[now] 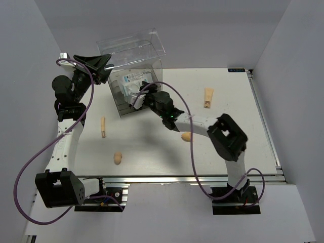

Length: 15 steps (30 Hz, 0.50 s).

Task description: Organize the makeup

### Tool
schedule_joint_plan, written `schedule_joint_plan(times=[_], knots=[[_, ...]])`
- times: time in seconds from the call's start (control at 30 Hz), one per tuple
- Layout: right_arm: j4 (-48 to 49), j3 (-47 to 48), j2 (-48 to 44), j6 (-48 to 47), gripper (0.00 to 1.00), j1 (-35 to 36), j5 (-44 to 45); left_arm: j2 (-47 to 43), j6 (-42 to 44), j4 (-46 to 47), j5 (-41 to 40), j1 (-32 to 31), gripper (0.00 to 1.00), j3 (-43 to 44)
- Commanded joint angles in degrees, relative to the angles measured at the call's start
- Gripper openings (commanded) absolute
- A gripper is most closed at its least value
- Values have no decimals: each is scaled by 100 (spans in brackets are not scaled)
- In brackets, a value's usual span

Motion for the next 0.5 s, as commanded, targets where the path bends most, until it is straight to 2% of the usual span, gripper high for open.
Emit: schedule_joint_plan(times=[0.0,0.03,0.07,0.1,0.17,0.27,0.33,0.47], knots=[[192,-927,-1353,391,75,-213,-1085,-23,-2,243,128,1,78,97],[-11,-1200,-1686,566,72,-292,-1976,-32,15,243,137,1,78,88],[-274,-1455,-2333,672,60,-519,-2516,-32,24,243,154,1,77,53],[-738,-1806,-2583,786,50,-617,-2930,-32,24,260,172,1,77,27],[-777,-2028,-2910,1058,31,-636,-3119,-58,15,269,172,1,77,-70],[-1487,-2047,-3234,1418,16,-941,-3635,-93,50,252,234,1,77,-132],[-1760,-2177,-3481,1866,14,-1232,-4380,-172,399,-203,286,-8,74,-106],[-1999,-2854,-4218,1895,15,-1427,-4376,-515,1200,-1328,252,1,68,-272]])
